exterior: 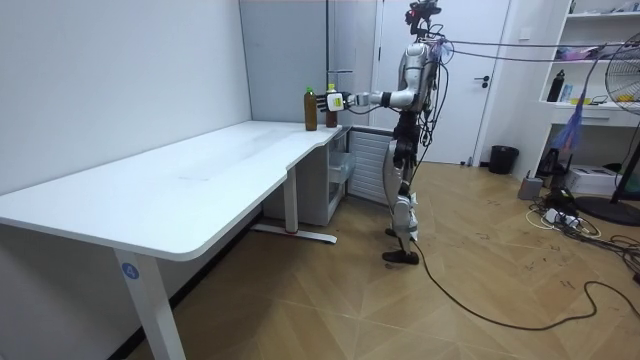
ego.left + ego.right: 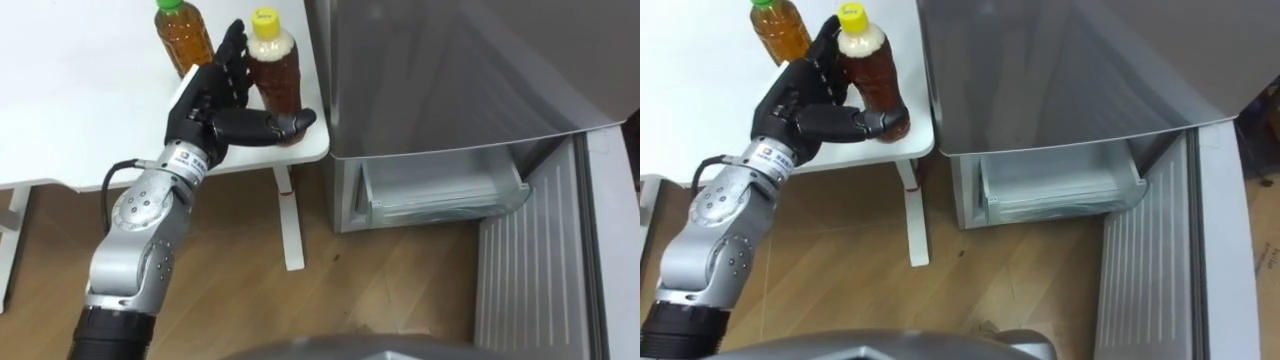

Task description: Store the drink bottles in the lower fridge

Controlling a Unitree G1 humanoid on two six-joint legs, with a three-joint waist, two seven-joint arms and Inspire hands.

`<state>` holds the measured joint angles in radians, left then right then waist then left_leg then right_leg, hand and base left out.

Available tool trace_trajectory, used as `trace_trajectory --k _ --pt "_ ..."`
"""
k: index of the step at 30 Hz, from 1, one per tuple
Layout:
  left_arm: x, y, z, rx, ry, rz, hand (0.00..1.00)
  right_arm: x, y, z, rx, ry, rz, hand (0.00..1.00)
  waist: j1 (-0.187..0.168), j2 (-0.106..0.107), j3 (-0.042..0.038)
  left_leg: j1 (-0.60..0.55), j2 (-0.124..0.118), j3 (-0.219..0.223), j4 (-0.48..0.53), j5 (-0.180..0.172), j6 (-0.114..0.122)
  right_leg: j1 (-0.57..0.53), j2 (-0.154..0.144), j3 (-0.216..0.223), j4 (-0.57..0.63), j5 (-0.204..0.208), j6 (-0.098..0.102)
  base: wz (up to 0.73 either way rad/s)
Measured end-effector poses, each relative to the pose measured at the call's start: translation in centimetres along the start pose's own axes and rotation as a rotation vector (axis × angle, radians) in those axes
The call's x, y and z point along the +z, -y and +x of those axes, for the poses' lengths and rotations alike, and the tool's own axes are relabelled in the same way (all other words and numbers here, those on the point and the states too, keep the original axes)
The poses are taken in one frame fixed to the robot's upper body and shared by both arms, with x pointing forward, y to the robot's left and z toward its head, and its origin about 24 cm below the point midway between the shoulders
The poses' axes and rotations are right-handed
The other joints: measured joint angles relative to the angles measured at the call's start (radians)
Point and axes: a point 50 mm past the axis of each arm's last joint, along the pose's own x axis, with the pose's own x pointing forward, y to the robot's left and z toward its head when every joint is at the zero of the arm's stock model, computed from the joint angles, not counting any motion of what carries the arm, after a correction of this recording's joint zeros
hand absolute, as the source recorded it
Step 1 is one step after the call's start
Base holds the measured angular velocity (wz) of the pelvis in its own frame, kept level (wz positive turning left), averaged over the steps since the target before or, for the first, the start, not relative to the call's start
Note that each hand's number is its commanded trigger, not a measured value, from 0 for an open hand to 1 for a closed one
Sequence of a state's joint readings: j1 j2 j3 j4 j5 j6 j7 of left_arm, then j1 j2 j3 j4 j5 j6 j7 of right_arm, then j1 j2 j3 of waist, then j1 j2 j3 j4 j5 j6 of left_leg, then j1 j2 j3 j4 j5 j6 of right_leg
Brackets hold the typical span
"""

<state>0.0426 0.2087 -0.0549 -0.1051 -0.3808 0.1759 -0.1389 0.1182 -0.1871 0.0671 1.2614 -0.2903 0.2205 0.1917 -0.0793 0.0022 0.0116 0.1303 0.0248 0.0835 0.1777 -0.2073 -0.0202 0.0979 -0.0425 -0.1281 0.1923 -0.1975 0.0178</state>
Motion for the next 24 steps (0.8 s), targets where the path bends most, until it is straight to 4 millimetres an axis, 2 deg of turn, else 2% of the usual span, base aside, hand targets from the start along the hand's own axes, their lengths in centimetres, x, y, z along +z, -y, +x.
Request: trace_trajectory --k 5,13,20,24 --pt "0.7 0.0 1.0 -0.008 0.02 0.007 0.0 0.0 0.0 0.0 0.0 0.001 0.002 0.0 0.002 0.004 0.0022 0.002 0.0 0.0 0.0 0.0 0.0 -0.001 0.0 0.003 0.002 0.0 0.0 -0.03" --pt "1.3 -0.2 1.3 -0.004 0.04 0.01 0.0 -0.1 0.0 0.0 -0.003 -0.001 0.004 0.0 0.001 0.007 0.0022 0.004 0.0 0.002 0.0 0.0 0.0 -0.002 0.001 0.007 0.002 0.0 0.0 -0.02" --pt "0.1 -0.7 1.3 0.023 -0.01 0.002 0.0 0.3 0.1 0.0 -0.011 0.01 0.011 0.0 0.002 0.008 0.0019 0.005 0.0 0.002 -0.001 0.0 0.0 -0.01 0.001 0.015 0.012 -0.002 -0.001 -0.03" --pt "0.3 -0.9 1.4 0.03 0.0 -0.018 0.0 0.3 0.1 0.0 -0.013 0.006 0.014 0.0 0.002 0.004 0.0037 0.005 0.0 0.002 -0.001 0.0 0.0 -0.012 0.001 0.021 0.012 -0.002 -0.001 0.0"
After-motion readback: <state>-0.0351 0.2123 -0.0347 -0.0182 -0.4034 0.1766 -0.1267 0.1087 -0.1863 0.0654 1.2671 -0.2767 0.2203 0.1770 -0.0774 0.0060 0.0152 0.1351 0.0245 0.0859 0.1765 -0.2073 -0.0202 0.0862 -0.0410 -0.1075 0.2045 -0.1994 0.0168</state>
